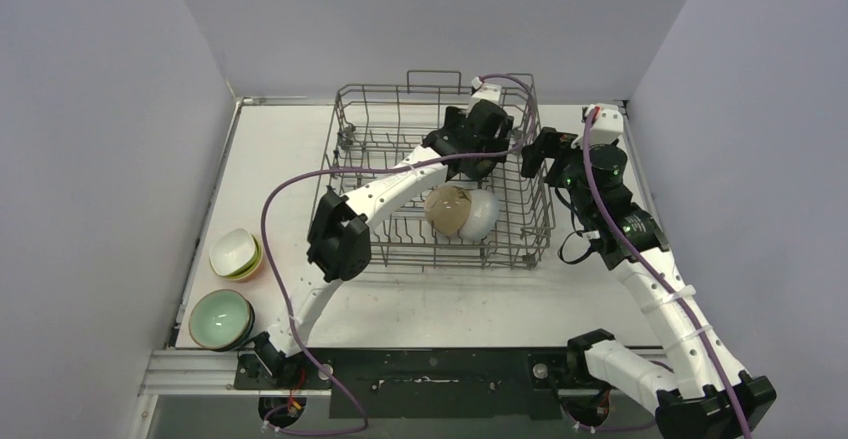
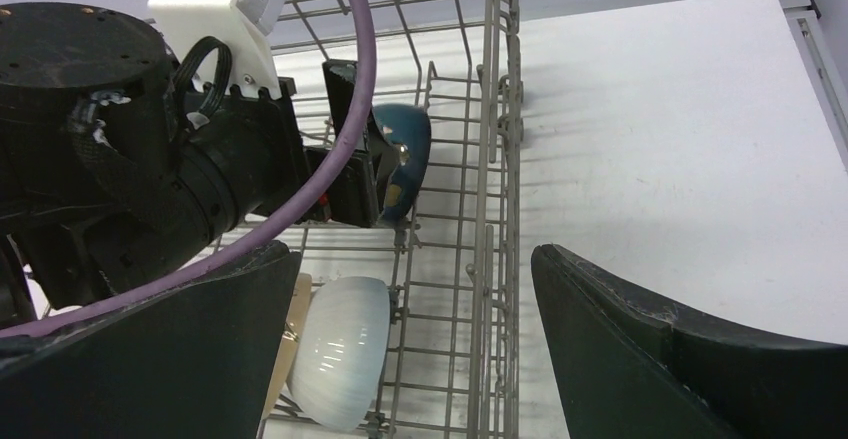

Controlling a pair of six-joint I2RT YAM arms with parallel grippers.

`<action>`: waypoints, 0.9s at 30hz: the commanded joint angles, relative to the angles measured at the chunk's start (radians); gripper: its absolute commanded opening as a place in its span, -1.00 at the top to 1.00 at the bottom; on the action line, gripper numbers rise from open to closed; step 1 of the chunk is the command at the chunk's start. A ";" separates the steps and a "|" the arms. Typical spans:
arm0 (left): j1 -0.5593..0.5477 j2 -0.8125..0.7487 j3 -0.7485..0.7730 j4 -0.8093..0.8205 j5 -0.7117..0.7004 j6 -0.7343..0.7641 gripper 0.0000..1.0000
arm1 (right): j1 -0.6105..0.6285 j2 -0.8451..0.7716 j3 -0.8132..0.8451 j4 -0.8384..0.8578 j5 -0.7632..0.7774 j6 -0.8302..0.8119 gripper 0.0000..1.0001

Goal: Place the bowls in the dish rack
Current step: Turn the bowl upside down on the dish rack.

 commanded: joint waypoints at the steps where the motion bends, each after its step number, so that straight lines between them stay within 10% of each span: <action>1: 0.007 -0.099 0.000 0.072 -0.018 0.011 -0.89 | -0.005 -0.001 0.026 0.056 -0.012 -0.008 -0.80; 14: 0.032 -0.149 -0.089 0.108 0.048 0.023 -0.83 | -0.004 0.004 0.021 0.067 -0.044 -0.010 -0.80; 27: 0.196 -0.750 -0.872 0.711 0.395 -0.114 -1.00 | -0.004 0.048 0.011 0.118 -0.203 -0.006 -0.80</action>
